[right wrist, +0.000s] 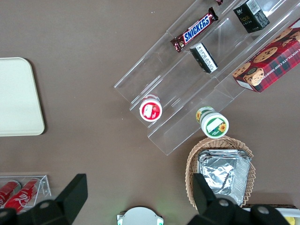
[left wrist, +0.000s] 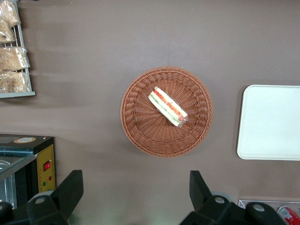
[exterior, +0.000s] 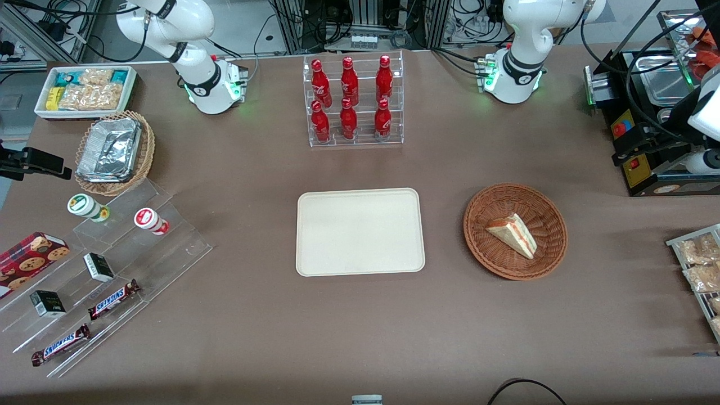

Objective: Place sandwich from basket to tray
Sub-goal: 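Move the left gripper over the wicker basket above the sandwich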

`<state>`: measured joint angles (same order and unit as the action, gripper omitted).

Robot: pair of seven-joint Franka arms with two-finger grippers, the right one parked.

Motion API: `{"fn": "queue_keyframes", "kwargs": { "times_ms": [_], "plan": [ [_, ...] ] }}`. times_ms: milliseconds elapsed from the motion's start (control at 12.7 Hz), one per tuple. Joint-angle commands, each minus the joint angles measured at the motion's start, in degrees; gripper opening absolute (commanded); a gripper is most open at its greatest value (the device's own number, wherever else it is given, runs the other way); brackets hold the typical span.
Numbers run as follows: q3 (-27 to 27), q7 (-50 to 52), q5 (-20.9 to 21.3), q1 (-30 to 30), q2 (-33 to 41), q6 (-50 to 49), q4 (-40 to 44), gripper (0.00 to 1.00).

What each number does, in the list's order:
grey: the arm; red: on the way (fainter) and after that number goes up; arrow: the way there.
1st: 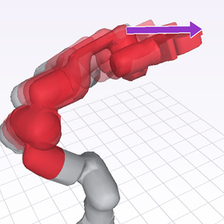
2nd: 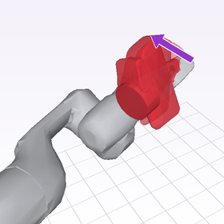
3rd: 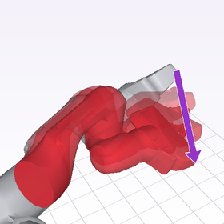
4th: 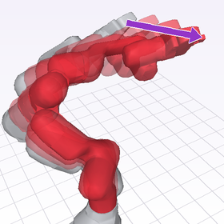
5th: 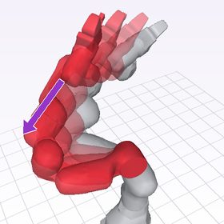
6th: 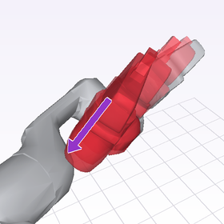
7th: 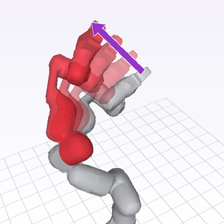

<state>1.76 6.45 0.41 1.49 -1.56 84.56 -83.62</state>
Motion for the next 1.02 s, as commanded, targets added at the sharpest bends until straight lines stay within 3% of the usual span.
{"fn": "queue_keyframes", "kwargs": {
  "times_ms": [0, 314, 707, 943],
  "plan": [
    [0.43, -1.18, 0.2, 0.01, -0.37, -1.51, 0.31, 1.0],
    [1.31, -1.0, 1.69, -0.08, -2.48, 0.42, -1.01, 1.0],
    [2.54, 1.79, 3.28, -0.08, 0.42, 15.95, -18.74, 1.0],
    [3.24, 14.42, 3.02, -0.08, 1.38, 25.18, -26.65, 1.0]
  ]
}}
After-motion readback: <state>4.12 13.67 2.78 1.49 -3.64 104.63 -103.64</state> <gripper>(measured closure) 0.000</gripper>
